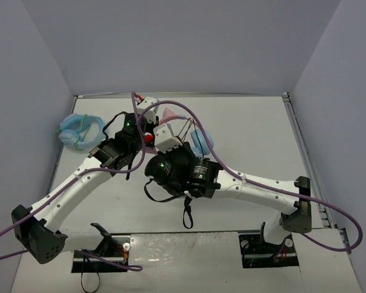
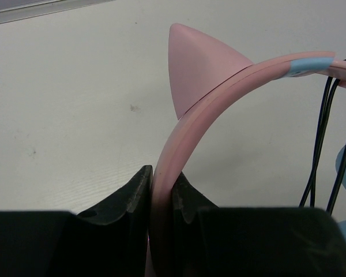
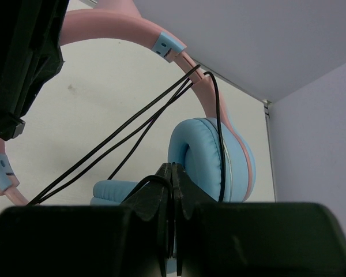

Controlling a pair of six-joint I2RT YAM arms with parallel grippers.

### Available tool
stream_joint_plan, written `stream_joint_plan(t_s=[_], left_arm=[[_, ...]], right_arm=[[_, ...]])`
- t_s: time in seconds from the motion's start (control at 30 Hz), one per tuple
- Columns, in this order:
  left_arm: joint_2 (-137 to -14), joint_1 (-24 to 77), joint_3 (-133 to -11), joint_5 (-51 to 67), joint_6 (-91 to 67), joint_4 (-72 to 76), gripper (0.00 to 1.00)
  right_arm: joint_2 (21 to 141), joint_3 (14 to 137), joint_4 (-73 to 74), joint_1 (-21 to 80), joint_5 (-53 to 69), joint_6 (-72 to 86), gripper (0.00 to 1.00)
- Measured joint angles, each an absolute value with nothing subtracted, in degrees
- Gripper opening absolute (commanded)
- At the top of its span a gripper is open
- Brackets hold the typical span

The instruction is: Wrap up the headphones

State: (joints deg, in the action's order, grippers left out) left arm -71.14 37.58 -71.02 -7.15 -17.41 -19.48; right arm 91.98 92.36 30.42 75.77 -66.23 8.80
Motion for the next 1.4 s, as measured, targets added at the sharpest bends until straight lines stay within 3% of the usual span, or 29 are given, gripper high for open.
stream_joint_plan(t_s=[0.53,1.27,1.4], left_arm=[[-68.57,37.58,-67.51,2.76,-21.96,-17.38,0.00],[-65.67,37.60,-63.81,8.72,-27.11,-15.78,0.00],[-65.64,37.60,-63.69,8.87,-27.11,-16.45,0.00]], right_arm=[[83.98,80.07,9.14,79.57,-69.83,-11.88,0.00],[80.26,78.22,3.33,83.21,-63.81,-23.95,0.00],[81.07,78.22,3.04,83.24,-64.24,-25.33,0.07]])
